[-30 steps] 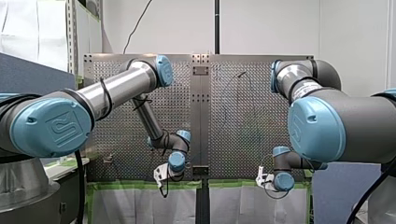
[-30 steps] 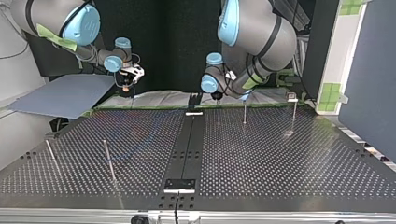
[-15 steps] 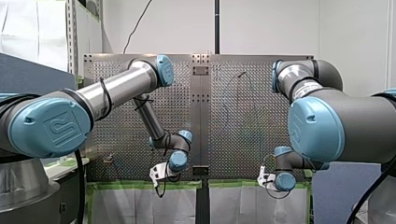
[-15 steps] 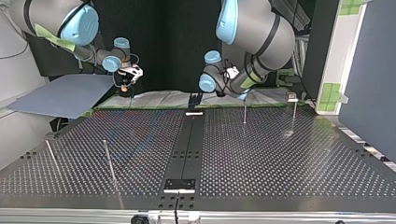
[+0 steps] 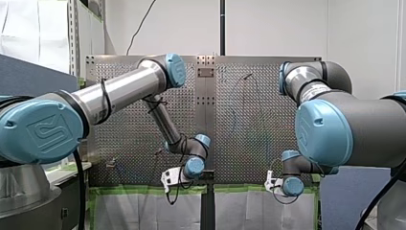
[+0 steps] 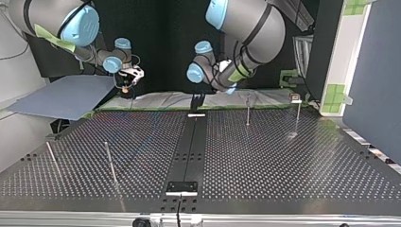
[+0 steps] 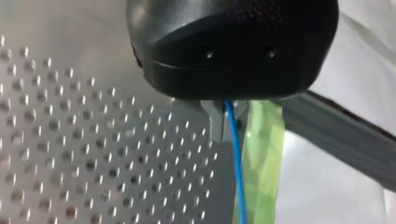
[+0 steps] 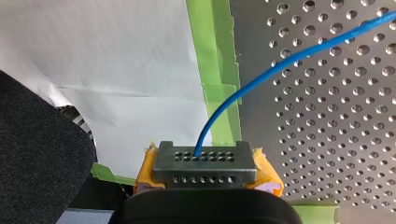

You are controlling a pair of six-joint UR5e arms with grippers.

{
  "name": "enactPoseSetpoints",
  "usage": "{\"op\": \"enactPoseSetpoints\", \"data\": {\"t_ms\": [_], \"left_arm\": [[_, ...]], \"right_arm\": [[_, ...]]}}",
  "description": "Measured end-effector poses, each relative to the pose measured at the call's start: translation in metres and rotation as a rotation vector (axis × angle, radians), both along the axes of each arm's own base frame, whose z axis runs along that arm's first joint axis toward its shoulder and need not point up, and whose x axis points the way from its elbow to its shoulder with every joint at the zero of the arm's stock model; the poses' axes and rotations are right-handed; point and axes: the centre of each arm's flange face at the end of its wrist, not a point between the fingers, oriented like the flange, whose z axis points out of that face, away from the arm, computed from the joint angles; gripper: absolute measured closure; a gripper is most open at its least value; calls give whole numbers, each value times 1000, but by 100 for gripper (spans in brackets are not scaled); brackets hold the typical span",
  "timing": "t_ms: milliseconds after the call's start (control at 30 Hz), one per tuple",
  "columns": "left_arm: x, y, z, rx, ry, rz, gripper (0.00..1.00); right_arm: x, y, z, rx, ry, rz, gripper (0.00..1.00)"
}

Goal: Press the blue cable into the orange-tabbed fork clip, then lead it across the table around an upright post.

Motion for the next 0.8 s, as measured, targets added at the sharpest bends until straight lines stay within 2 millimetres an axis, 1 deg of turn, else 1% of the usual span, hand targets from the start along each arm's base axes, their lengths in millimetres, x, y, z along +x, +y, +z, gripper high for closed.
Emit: {"op": "enactPoseSetpoints", "data": {"t_ms": [100, 167, 267, 400, 500, 567, 667, 800], "left_arm": [[-8, -2, -2, 8, 3, 1, 99], [-9, 3, -4, 11, 5, 9, 99], [-7, 19, -10, 10, 11, 27, 99], [-4, 45, -21, 14, 20, 50, 99], [-6, 61, -25, 31, 30, 62, 99], [-10, 66, -23, 41, 34, 66, 99], [-14, 72, -16, 52, 31, 72, 99], [-23, 80, 1, 97, 33, 81, 99]], "right_arm": [[-1, -1, 0, -1, -2, -3, 100], [-2, -1, 0, -1, -2, -5, 100], [-3, -1, -1, -2, -3, -6, 100], [-3, -1, -1, -3, -3, -5, 100], [-3, -1, -1, -4, -4, -4, 100], [-2, -1, -1, -4, -4, -4, 100], [-2, -1, -1, -4, -3, -4, 100], [-2, -1, -1, -4, -3, -4, 100]]}}
